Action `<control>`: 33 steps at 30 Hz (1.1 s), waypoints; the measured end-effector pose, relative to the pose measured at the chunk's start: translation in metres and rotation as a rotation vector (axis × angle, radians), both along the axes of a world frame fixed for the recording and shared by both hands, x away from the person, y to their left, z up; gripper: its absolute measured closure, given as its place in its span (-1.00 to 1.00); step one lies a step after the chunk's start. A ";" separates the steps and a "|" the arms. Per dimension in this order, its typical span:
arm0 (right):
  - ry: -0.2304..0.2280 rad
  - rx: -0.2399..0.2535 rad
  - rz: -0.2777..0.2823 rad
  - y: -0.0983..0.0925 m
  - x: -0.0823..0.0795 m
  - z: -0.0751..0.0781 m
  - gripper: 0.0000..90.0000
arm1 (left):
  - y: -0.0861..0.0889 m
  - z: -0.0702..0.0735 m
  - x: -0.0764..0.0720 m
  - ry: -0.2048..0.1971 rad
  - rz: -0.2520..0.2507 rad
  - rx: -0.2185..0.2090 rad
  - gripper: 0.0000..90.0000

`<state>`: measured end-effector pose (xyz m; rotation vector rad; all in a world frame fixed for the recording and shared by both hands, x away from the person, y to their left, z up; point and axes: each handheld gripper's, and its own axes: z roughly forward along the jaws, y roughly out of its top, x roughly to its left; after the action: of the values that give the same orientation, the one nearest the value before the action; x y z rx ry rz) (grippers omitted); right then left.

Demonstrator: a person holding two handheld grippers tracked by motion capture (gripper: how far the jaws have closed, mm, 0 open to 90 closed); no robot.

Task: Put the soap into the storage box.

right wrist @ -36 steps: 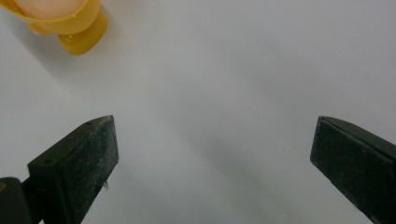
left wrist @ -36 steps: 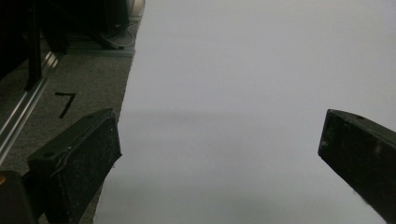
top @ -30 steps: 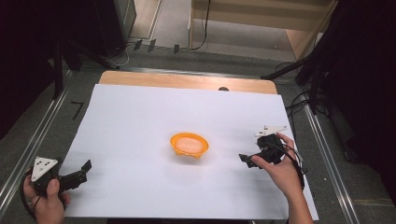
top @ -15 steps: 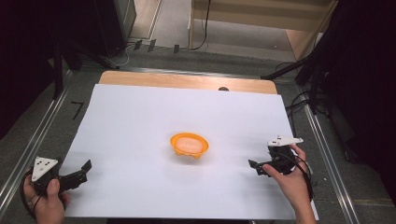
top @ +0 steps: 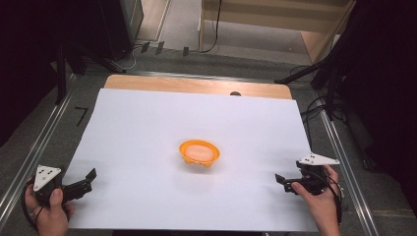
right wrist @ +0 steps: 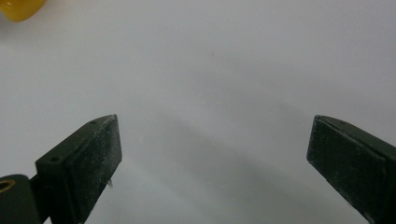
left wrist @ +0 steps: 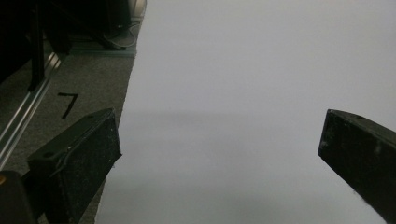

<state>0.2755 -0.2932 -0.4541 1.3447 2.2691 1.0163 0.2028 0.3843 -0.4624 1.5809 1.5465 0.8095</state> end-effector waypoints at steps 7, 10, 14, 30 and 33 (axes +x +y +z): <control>-0.037 0.019 -0.046 -0.017 -0.012 -0.006 -0.88 | 0.000 0.000 0.000 0.000 0.000 0.000 -1.00; -0.034 0.020 -0.063 -0.025 -0.017 -0.010 -0.88 | 0.000 0.000 0.000 0.000 0.000 0.000 -1.00; -0.043 0.027 -0.082 -0.034 -0.023 -0.013 -0.90 | 0.000 0.000 0.000 0.000 0.000 0.000 -1.00; -0.139 0.136 -0.156 -0.065 -0.056 -0.026 -0.90 | 0.000 0.000 0.000 0.000 0.002 -0.001 -1.00; -0.155 0.155 -0.179 -0.068 -0.063 -0.032 -0.87 | 0.001 0.000 0.000 0.001 -0.001 -0.001 -1.00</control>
<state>0.2124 -0.3608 -0.4860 1.4456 1.9538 1.2081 0.2031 0.3848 -0.4625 1.5818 1.5460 0.8076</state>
